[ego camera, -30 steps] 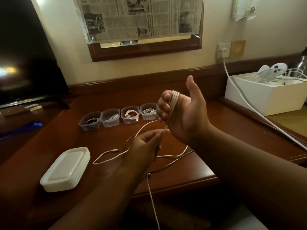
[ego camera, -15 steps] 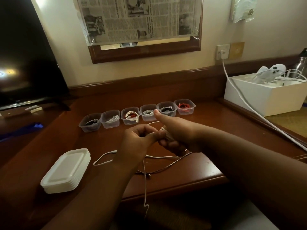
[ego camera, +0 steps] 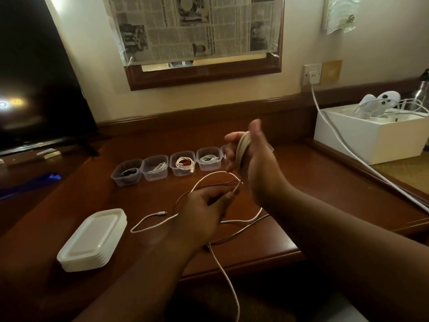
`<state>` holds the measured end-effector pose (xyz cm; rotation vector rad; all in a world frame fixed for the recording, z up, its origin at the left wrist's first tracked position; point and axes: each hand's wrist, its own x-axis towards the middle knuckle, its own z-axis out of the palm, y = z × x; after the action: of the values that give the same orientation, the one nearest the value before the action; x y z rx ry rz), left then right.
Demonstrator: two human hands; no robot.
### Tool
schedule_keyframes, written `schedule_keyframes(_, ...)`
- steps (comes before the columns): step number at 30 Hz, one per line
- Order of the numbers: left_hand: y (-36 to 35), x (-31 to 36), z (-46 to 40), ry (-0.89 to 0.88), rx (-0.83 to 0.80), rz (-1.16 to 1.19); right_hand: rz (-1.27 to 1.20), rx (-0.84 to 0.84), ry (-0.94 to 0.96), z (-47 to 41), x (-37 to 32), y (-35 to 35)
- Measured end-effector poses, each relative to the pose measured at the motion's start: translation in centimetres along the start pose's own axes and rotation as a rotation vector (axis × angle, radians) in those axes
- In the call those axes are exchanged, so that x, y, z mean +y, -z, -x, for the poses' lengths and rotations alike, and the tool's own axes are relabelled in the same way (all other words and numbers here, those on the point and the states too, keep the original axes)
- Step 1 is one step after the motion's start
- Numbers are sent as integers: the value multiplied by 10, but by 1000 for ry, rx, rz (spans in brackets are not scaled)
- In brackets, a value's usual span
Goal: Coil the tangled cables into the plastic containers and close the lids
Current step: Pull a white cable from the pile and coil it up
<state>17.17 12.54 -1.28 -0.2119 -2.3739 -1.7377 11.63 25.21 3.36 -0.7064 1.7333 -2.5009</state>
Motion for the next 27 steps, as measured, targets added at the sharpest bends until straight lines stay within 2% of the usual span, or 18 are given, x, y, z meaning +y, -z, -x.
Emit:
schedule_keyframes(2,10,2,-4,-51,-18,-136,641,-43,240,3,8,3)
schedule_keyframes(3,15,5,-5,-73,-13,-144,892,-121,272,5,13,5)
schedule_keyframes(5,26,7,-10,-131,43,-191,1183,-250,211,12,20,5)
schedule_keyframes(6,30,8,-12,-155,70,-217,1221,-279,143,14,19,1)
schedule_keyframes(8,36,6,-16,-154,40,-119,1014,-292,-116,16,14,-5)
schedule_keyframes(10,38,0,-17,-77,-17,137,522,-348,-462,15,8,-4)
schedule_keyframes(12,34,-4,-19,29,3,454,-24,-462,-628,13,1,0)
schedule_keyframes(14,26,-3,-18,112,35,664,-460,-509,-629,15,-3,-1)
schedule_keyframes(15,20,-2,-16,149,48,687,-619,-484,-576,16,-5,-4)
schedule_keyframes(17,9,-1,-9,169,51,615,-765,-352,-419,17,-8,-10)
schedule_keyframes(18,4,0,-6,156,42,554,-735,-264,-322,16,-10,-13)
schedule_keyframes(20,0,3,0,105,32,370,-485,-115,-154,14,-9,-15)
schedule_keyframes(21,1,3,0,71,26,267,-282,-71,-68,11,-7,-13)
schedule_keyframes(23,9,6,-2,-28,1,73,397,-46,211,10,-5,-9)
schedule_keyframes(24,16,8,-4,-74,-10,-21,763,-106,311,12,-1,-8)
schedule_keyframes(25,23,7,-7,-118,-22,-136,1047,-199,332,14,4,-7)
schedule_keyframes(26,30,9,-9,-149,-37,-267,1218,-275,304,16,9,-7)
schedule_keyframes(27,36,10,-10,-167,-53,-355,1288,-313,271,20,12,-8)
